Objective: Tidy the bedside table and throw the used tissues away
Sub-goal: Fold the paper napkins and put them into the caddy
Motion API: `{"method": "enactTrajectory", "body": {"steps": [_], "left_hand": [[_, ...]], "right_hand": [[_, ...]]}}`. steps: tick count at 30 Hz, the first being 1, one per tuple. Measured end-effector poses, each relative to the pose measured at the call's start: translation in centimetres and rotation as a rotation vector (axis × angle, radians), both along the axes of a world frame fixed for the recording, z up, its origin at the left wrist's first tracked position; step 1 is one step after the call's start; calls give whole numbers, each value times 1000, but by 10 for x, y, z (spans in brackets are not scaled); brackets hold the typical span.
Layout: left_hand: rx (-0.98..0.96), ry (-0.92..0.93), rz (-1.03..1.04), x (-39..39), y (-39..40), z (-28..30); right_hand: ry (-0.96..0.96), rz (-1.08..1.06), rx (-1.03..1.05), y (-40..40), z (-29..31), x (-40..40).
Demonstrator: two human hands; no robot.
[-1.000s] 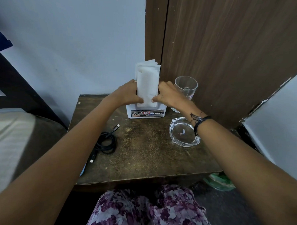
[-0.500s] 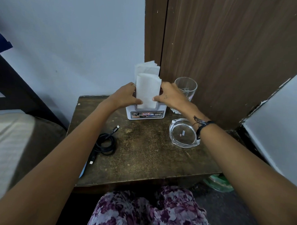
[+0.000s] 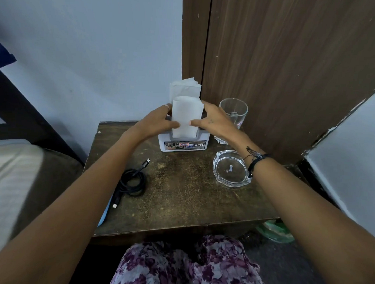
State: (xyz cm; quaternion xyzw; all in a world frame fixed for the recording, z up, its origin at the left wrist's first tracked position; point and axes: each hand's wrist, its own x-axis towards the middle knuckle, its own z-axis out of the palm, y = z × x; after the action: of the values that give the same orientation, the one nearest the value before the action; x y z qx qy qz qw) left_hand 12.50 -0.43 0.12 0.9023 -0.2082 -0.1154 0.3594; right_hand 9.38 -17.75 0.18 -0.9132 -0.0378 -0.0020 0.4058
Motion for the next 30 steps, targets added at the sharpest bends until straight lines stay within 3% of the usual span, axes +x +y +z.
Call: {"method": "enactTrajectory", "body": {"steps": [2, 9, 16, 21, 26, 30], "left_hand": [[9, -25, 31, 1, 1, -1], [129, -48, 12, 4, 1, -2], [35, -21, 27, 1, 0, -1], [98, -67, 41, 6, 3, -6], [-5, -66, 67, -6, -2, -5], [-149, -274, 201, -32, 1, -1]], "right_hand": [[-39, -35, 47, 1, 0, -1], [-75, -65, -72, 2, -10, -4], [-79, -76, 23, 0, -6, -6], [-134, -116, -73, 2, -15, -6], [-171, -136, -55, 2, -12, -16], [-354, -269, -5, 5, -12, -33]]}}
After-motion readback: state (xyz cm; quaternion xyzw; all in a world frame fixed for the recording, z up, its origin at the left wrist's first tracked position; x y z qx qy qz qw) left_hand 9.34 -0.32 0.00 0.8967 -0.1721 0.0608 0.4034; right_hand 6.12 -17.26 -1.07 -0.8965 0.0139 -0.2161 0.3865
